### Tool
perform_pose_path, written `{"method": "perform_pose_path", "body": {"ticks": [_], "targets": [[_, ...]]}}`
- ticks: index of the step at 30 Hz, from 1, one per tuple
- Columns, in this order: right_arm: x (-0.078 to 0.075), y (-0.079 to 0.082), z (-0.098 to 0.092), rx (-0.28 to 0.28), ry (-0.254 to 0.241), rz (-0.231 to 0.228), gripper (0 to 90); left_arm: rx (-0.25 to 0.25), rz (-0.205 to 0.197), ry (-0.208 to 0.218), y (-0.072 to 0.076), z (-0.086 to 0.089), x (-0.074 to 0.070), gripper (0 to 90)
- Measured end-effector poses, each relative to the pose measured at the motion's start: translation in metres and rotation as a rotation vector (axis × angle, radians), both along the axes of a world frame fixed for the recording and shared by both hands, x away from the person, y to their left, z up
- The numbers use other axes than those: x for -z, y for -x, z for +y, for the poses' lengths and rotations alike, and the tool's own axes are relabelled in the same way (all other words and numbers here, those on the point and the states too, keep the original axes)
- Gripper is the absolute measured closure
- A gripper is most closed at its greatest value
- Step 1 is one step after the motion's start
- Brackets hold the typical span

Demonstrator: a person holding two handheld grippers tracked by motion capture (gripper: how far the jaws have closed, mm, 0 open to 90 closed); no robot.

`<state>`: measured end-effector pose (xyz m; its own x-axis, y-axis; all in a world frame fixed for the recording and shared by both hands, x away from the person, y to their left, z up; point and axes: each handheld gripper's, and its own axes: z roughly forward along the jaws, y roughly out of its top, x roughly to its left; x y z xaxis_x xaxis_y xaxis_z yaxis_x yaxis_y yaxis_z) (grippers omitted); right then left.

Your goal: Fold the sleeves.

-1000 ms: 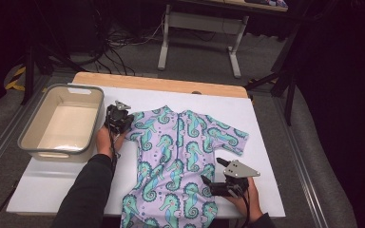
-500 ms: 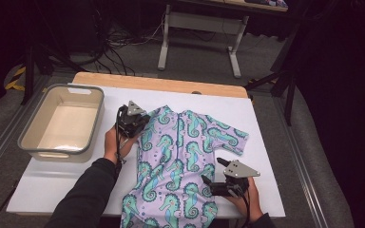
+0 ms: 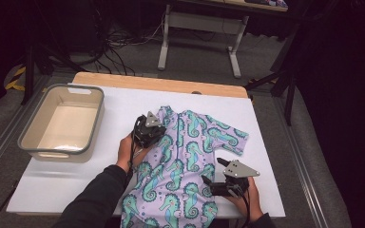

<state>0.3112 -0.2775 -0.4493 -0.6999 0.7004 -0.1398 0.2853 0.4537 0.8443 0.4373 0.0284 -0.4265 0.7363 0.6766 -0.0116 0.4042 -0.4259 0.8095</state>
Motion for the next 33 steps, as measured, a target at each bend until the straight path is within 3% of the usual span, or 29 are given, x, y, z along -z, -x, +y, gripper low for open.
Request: {"method": "perform_pose_path", "body": {"ticks": [2, 3, 5, 8, 10, 13, 18, 21, 24, 28, 29, 30, 33], "targets": [[0.000, 0.000, 0.000, 0.000, 0.003, -0.001, 15.7, 0.006, -0.002, -0.014, 0.002, -0.004, 0.002, 79.4], [0.000, 0.000, 0.000, 0.000, 0.005, -0.003, 15.7, 0.017, 0.006, -0.001, 0.004, -0.006, 0.002, 79.5], [0.000, 0.000, 0.000, 0.000, 0.003, -0.004, 15.7, 0.023, -0.017, -0.018, 0.007, -0.005, -0.001, 77.3], [-0.001, 0.000, -0.001, -0.001, 0.005, -0.009, 15.6, 0.032, -0.041, 0.009, 0.012, 0.003, -0.010, 70.4], [-0.001, 0.001, -0.001, 0.001, 0.003, -0.009, 15.7, 0.011, -0.073, 0.004, 0.013, 0.015, -0.016, 66.0], [-0.001, 0.001, -0.001, 0.003, 0.005, -0.008, 15.7, -0.036, -0.088, 0.002, 0.011, 0.035, -0.018, 58.3], [0.000, 0.001, 0.000, -0.001, 0.008, -0.005, 15.7, -0.085, -0.076, 0.010, 0.004, 0.058, -0.009, 50.2], [0.000, 0.000, 0.001, -0.001, 0.010, 0.001, 15.7, -0.112, -0.024, 0.021, -0.007, 0.074, 0.005, 47.9], [0.001, 0.000, 0.001, -0.003, 0.012, 0.001, 15.7, -0.125, 0.032, 0.050, -0.015, 0.078, 0.016, 45.9], [0.001, 0.000, 0.000, -0.007, 0.013, 0.001, 16.0, -0.104, 0.113, 0.060, -0.019, 0.076, 0.027, 44.6], [0.001, 0.000, 0.000, -0.007, 0.014, 0.000, 16.0, -0.102, 0.117, 0.050, -0.020, 0.075, 0.029, 44.8], [0.001, 0.000, 0.000, -0.007, 0.015, 0.000, 16.0, -0.102, 0.134, 0.039, -0.019, 0.074, 0.031, 46.7], [0.001, 0.000, 0.001, -0.009, 0.018, 0.001, 16.3, -0.094, 0.158, 0.060, -0.017, 0.074, 0.034, 58.1]]}}
